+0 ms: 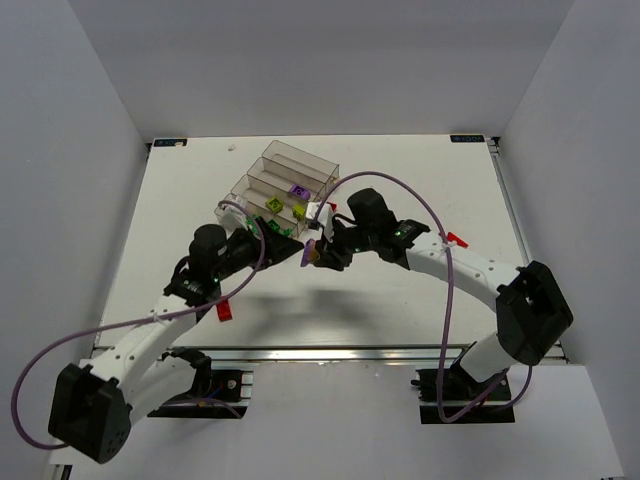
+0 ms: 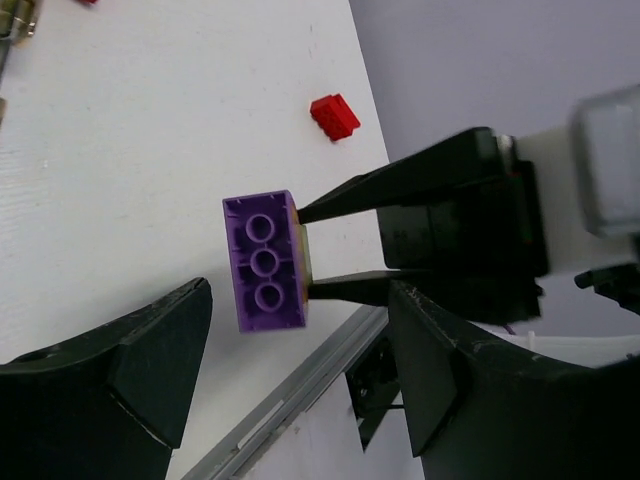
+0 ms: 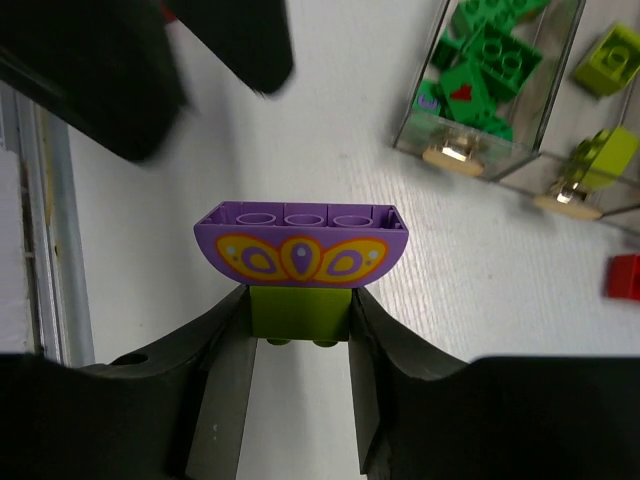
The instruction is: Sort the legos into containers by color
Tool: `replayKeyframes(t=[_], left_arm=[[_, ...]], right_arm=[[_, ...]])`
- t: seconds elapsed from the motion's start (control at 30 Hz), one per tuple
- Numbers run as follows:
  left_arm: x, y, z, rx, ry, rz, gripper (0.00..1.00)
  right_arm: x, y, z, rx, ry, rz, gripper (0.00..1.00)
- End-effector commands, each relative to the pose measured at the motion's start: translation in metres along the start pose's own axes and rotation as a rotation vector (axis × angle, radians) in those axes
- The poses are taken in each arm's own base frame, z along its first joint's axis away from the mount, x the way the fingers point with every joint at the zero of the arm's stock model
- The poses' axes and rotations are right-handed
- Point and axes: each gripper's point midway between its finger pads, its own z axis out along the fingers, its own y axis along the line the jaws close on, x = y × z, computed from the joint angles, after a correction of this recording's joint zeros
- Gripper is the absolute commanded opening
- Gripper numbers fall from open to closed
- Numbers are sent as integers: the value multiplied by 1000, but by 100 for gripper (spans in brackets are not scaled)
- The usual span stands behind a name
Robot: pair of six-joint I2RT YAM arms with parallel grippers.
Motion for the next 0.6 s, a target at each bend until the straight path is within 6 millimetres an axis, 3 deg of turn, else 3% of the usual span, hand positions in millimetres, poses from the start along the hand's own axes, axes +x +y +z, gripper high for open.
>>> replayKeyframes(t=[0.0, 0.2, 0.37, 0.57], left_arm=[[-11, -33, 9, 122, 35, 70, 81], [-3, -18, 26, 90, 109, 65, 82], [0, -10, 29, 60, 127, 68, 81], [2, -6, 31, 53, 124, 45, 72]], right_arm=[[-43, -1, -9, 2, -136, -105, 0], [-69, -3, -15, -1, -196, -143, 0], [-79, -2, -16, -13, -222, -139, 0], [-94, -1, -18, -34, -260, -131, 0]])
